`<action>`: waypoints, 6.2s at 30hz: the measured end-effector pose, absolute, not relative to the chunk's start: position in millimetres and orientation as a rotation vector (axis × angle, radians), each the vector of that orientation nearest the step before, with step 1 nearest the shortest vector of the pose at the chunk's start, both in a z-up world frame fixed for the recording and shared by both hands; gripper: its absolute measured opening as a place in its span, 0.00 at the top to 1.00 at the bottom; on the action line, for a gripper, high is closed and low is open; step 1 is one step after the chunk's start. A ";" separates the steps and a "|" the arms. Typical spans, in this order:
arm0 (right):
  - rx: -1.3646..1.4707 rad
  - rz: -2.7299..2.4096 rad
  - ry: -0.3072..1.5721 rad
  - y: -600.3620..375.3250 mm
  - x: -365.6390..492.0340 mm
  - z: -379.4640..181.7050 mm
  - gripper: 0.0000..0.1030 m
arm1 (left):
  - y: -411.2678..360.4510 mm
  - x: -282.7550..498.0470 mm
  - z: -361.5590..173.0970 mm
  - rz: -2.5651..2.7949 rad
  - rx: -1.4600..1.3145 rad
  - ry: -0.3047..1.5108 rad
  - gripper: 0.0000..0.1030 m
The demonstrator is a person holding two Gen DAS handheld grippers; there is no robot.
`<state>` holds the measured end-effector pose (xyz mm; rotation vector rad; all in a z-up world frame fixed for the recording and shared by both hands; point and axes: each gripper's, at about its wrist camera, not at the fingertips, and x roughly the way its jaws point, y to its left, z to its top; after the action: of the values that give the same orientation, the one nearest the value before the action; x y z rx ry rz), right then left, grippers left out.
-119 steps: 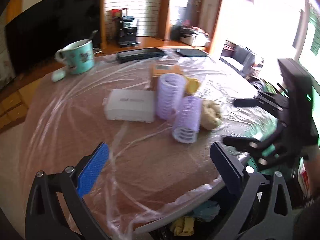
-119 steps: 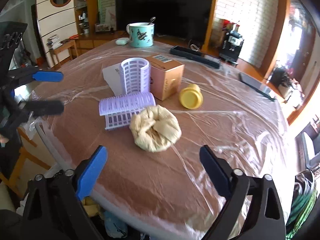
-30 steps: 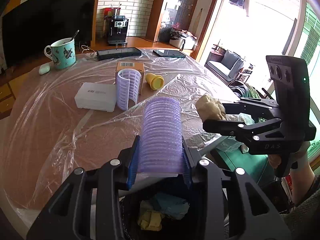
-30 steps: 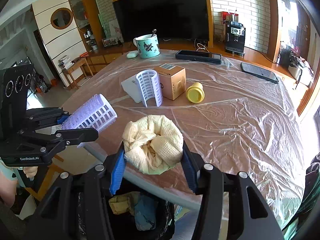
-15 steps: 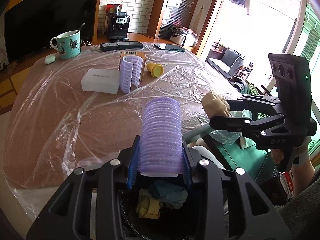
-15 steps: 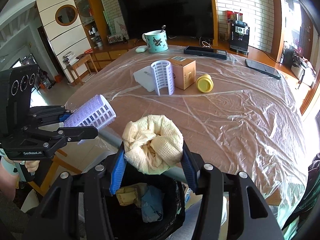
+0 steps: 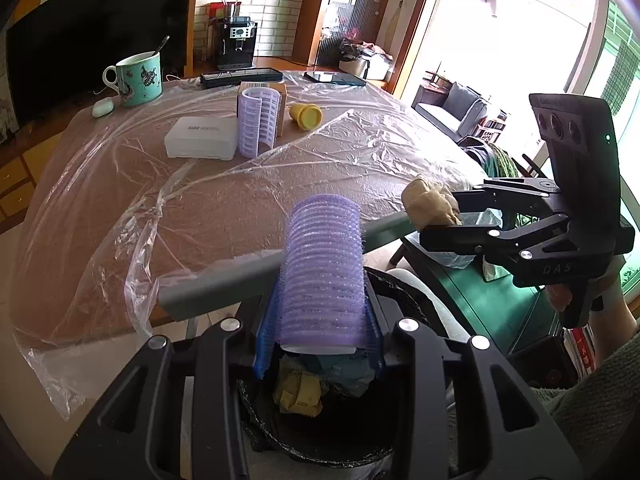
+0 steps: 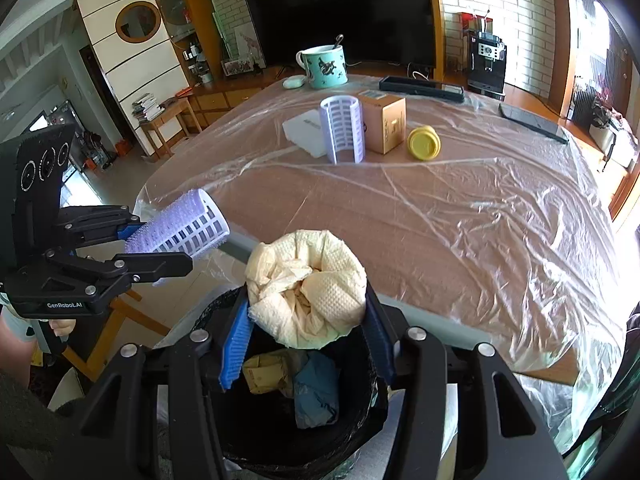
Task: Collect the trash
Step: 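Carry the held cloth ball and hair roller down over the black bin, then open both tools to drop the cloth ball and roller into the bin, then raise both open tools back toward the table items, then grasp the second purple hair roller with the left tool while the right grasps the yellow cup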
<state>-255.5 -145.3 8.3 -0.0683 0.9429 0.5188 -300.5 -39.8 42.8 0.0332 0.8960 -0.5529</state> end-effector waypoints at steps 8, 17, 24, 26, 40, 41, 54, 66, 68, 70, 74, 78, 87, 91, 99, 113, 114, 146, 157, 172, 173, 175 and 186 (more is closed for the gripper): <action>-0.050 0.522 0.992 -146.6 -265.2 -9.0 0.51 | -42.2 -312.4 28.9 -0.549 0.044 0.936 0.63; -0.040 0.519 1.039 -145.8 -272.8 -25.8 0.51 | -44.9 -319.2 11.0 -0.538 0.067 0.985 0.63; -0.048 0.515 1.085 -145.0 -277.1 -43.3 0.51 | -48.5 -319.6 -1.7 -0.535 0.101 1.018 0.63; -0.047 0.513 1.097 -145.1 -278.2 -47.8 0.51 | -48.8 -319.3 -5.7 -0.536 0.104 1.029 0.63; -0.073 0.497 1.150 -140.8 -278.0 -73.2 0.51 | -47.2 -316.4 -32.5 -0.514 0.142 1.088 0.63; -0.081 0.493 1.151 -140.3 -278.0 -74.4 0.51 | -47.7 -316.0 -33.6 -0.511 0.144 1.091 0.63; -0.102 0.477 1.188 -140.3 -276.8 -94.1 0.51 | -54.2 -311.9 -57.4 -0.491 0.210 1.140 0.63; -0.137 0.456 1.206 -128.4 -271.6 -102.2 0.51 | -70.1 -306.6 -73.7 -0.481 0.263 1.165 0.63; -0.142 0.453 1.210 -127.2 -272.5 -103.8 0.51 | -71.0 -307.7 -75.8 -0.482 0.263 1.168 0.63; -0.145 0.450 1.212 -126.1 -272.9 -104.9 0.51 | -70.2 -307.9 -77.1 -0.482 0.264 1.172 0.63; -0.143 0.452 1.218 -125.1 -273.9 -107.8 0.51 | -71.6 -306.5 -81.8 -0.482 0.280 1.180 0.63; -0.150 0.452 1.222 -124.9 -273.3 -109.9 0.51 | -71.9 -305.4 -86.8 -0.483 0.281 1.186 0.63; -0.144 0.454 1.233 -125.2 -272.2 -113.8 0.51 | -70.7 -301.9 -95.3 -0.486 0.279 1.202 0.63; -0.148 0.455 1.236 -124.3 -269.9 -116.0 0.51 | -70.3 -300.9 -96.7 -0.486 0.279 1.203 0.63; -0.145 0.448 1.251 -124.3 -268.2 -117.4 0.51 | -67.7 -297.8 -101.2 -0.481 0.269 1.210 0.63; -0.085 0.411 1.203 -133.5 -273.2 -104.1 0.30 | -62.9 -301.5 -97.0 -0.428 0.273 1.175 0.32; -0.079 0.409 1.193 -135.1 -274.8 -100.5 0.30 | -61.1 -302.6 -94.6 -0.428 0.264 1.171 0.32; -0.151 0.260 0.960 -179.3 -70.2 -14.4 0.18 | -76.2 -171.9 56.2 -0.461 0.241 0.739 0.04; -0.193 0.254 1.043 -169.3 -28.7 -27.7 0.33 | -88.1 -128.5 40.2 -0.514 0.226 0.791 0.07; -0.215 0.365 1.055 -151.2 -24.8 -24.4 0.90 | -95.6 -122.5 33.4 -0.605 0.224 0.836 0.58; -0.206 0.369 1.052 -152.1 -26.2 -24.0 0.92 | -95.6 -124.0 34.3 -0.607 0.224 0.833 0.59; -0.189 0.371 1.044 -154.5 -29.5 -23.0 0.94 | -93.4 -128.1 36.4 -0.611 0.209 0.830 0.59; -0.139 0.303 1.003 -159.1 -26.3 -13.3 0.59 | -80.8 -140.6 48.2 -0.605 0.142 0.810 0.59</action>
<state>-26.3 -159.1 -13.3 -0.1386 1.0031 0.3029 -140.6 -80.8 48.2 0.1424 0.8104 -0.6046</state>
